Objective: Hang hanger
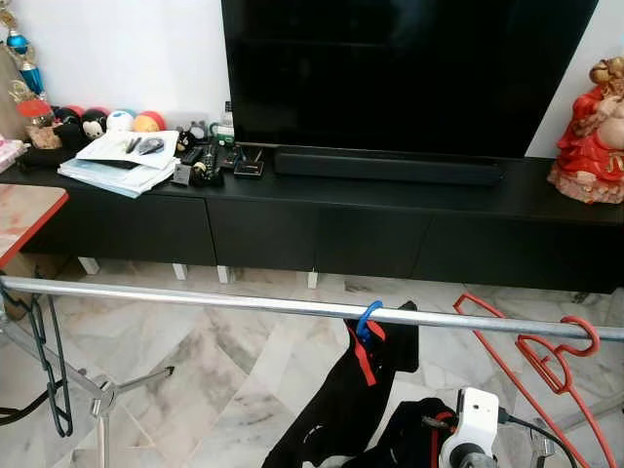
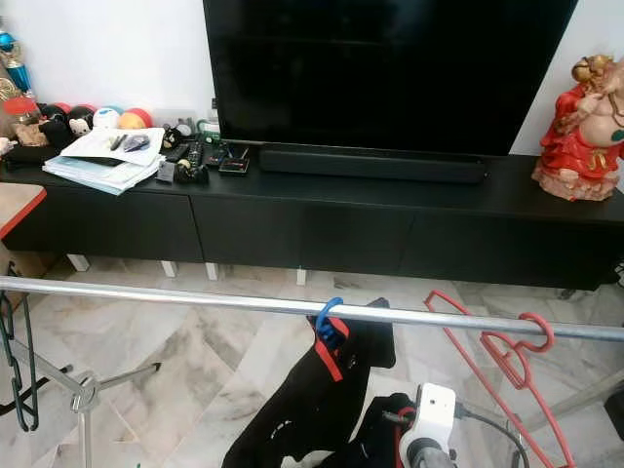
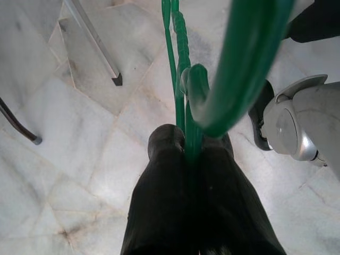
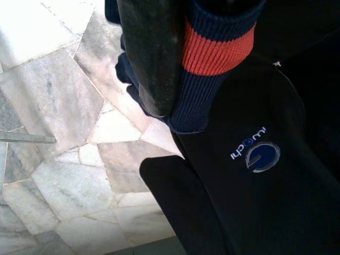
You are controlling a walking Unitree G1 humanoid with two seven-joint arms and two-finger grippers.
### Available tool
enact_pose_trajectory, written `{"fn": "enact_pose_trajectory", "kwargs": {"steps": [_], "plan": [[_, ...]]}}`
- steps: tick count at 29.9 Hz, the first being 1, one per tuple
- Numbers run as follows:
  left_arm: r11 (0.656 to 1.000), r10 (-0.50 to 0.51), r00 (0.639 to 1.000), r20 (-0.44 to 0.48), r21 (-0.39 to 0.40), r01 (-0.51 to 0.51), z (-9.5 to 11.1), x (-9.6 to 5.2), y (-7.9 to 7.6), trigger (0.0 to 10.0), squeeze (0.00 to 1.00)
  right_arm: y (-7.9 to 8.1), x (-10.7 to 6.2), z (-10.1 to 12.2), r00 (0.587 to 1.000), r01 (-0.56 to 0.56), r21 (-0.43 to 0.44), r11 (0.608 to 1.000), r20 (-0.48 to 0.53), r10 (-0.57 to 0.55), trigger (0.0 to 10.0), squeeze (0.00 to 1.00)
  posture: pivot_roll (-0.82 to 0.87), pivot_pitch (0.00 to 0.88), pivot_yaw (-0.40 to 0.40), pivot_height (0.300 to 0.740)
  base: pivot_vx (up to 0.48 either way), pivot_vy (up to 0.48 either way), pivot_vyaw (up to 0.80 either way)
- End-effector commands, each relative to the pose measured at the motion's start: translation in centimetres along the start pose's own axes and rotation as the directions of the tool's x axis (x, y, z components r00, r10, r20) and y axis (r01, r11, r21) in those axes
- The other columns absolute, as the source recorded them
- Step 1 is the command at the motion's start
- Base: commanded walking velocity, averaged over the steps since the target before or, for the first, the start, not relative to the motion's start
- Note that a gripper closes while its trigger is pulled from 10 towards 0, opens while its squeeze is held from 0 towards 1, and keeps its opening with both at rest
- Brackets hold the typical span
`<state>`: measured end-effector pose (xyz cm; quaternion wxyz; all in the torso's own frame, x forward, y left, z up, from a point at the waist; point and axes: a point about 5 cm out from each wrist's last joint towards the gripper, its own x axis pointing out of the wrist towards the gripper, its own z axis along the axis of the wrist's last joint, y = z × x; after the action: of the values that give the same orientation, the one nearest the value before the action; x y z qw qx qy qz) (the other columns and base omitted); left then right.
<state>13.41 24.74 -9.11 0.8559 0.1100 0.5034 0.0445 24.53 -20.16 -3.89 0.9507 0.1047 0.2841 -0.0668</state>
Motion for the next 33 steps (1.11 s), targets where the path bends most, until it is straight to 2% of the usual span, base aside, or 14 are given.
{"fn": "enact_pose_trajectory", "kwargs": {"steps": [1, 19, 23, 33], "plan": [[1.000, -0.003, 0.999, -0.038, 0.000, 0.003, -0.7, -0.1, -0.1, 10.0, 0.00, -0.2, 0.2, 0.9, 0.999, 0.011, 0.013, 1.000, 0.042, -0.011, 10.0, 0.00, 0.12, 0.000, -0.013, 0.740, -0.255, 0.000, 0.00], [1.000, -0.010, 1.000, -0.026, -0.007, 0.009, 0.8, 0.3, -0.9, 10.0, 0.00, -0.1, 0.3, 1.0, 0.999, 0.007, 0.011, 1.000, 0.040, -0.008, 10.0, 0.00, 0.12, 0.000, -0.017, 0.740, -0.302, 0.000, 0.00], [1.000, -0.005, 0.999, -0.037, -0.008, 0.005, 0.0, 0.1, -0.5, 10.0, 0.00, -0.1, 0.3, 1.0, 0.999, 0.006, 0.009, 1.000, 0.038, -0.006, 10.0, 0.00, 0.12, 0.000, -0.018, 0.740, -0.313, 0.000, 0.00], [1.000, -0.006, 0.999, -0.045, -0.006, 0.006, -0.4, 0.0, -0.6, 10.0, 0.00, -0.1, 0.3, 1.2, 0.999, 0.005, 0.009, 1.000, 0.041, -0.005, 10.0, 0.00, 0.12, 0.000, -0.018, 0.740, -0.318, 0.000, 0.00]]}}
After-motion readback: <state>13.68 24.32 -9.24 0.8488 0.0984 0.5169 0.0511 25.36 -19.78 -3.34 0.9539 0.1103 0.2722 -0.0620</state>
